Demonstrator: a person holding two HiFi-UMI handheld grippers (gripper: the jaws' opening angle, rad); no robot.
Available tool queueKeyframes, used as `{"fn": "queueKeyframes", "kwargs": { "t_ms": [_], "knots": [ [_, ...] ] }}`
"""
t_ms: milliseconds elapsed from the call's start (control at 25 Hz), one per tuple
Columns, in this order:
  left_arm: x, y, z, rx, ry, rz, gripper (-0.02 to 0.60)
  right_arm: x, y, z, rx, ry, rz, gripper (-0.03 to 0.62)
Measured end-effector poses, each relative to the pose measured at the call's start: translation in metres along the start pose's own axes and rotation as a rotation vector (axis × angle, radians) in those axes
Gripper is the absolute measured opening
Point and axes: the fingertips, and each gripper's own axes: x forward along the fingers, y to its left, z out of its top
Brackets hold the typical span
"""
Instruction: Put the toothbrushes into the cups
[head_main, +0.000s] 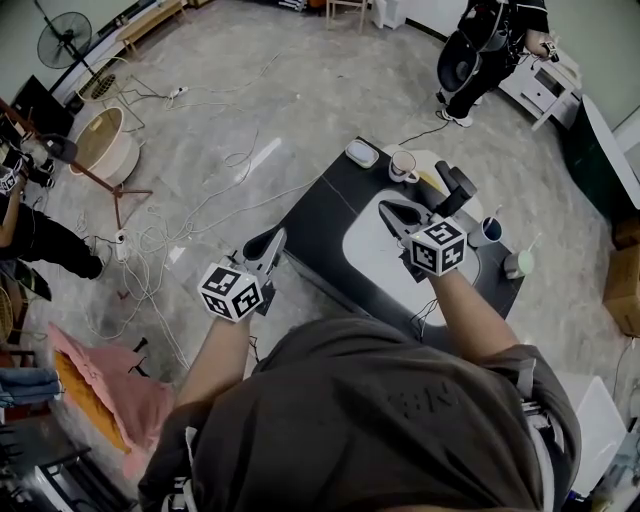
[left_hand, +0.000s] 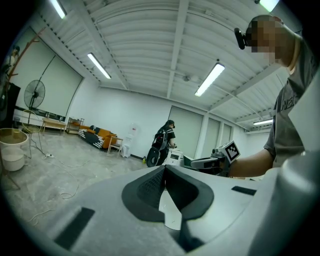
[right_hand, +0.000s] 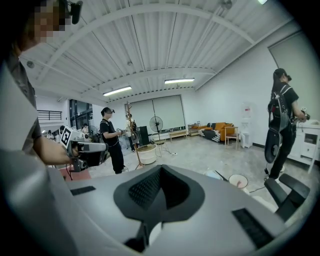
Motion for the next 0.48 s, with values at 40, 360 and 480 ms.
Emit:
{"fn": "queueKeyframes", "kwargs": {
  "t_ms": [40, 360, 480],
  "knots": [
    [0.0004, -0.0009, -0.0003, 0.002, 0.002, -0.002, 0.006, -0.0005, -0.0002, -0.0004, 0.001, 0.0, 0.0, -0.009],
    [0.0009, -0.0027, -0.0026, -0.007, 0.009, -0.011, 0.006, -0.0018, -0.0001, -0.0019, 0.002, 0.004, -0.004, -0.009],
    [0.0008, -0.0036, -0.0035, -0.007, 0.012, -0.014, 0.006, -0.0027, -0.0005, -0.0015, 0.001, 0.002, -0.007, -0.009]
  ]
}}
